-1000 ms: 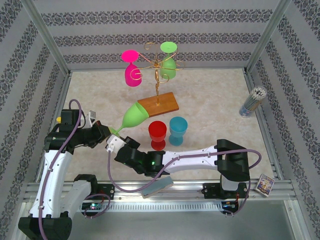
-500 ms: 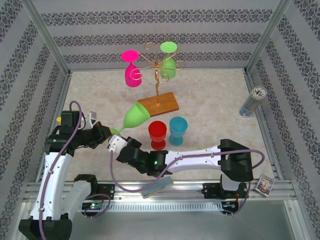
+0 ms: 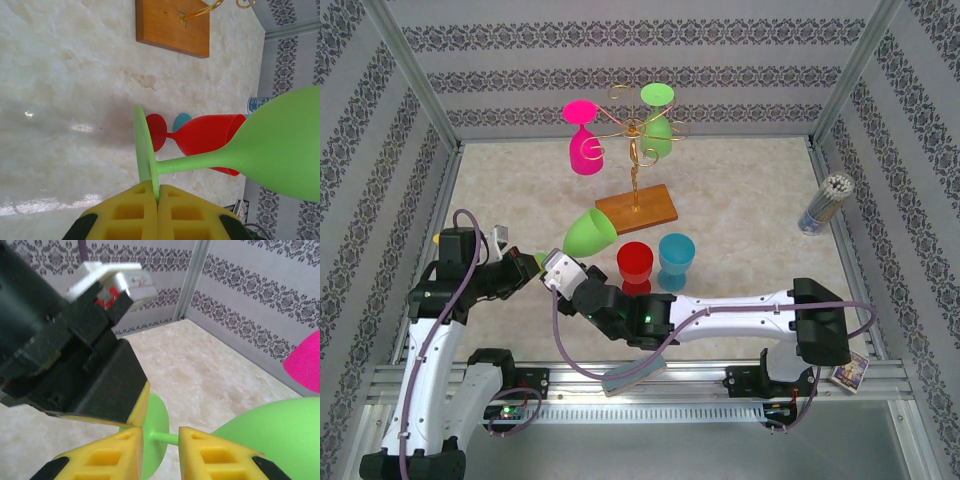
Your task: Take the wine glass off the wine glass rack
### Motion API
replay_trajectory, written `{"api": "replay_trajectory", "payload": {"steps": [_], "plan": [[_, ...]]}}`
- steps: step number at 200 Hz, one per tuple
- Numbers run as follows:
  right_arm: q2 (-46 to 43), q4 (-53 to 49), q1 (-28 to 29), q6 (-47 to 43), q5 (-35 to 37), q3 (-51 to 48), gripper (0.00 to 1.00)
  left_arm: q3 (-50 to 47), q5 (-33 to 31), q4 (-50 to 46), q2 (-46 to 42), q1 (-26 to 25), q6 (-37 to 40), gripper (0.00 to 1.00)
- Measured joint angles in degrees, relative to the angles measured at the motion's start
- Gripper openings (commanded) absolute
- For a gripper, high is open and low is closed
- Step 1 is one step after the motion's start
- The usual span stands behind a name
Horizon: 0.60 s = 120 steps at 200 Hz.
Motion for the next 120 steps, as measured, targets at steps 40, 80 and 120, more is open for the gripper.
{"api": "replay_trajectory", "payload": {"steps": [40,80,120], "plan": [[-2.8,-6.6,0.2,3.2,-2.2,3.3,0.24,-2.8,0.0,3.0,-2.1,0.0,-1.4,0.00],[-6.3,-15.4,-0.4,8.5,-6.1,8.0,0.24,-4.7,0.2,5.4,-3.2,0.0,-3.1,0.00],[-9.5,-23.2,-2.8,13.6,-10.6,11.3,0.26,-6.3,0.8,8.1,-5.3,0.0,-4.6,0.00]]}}
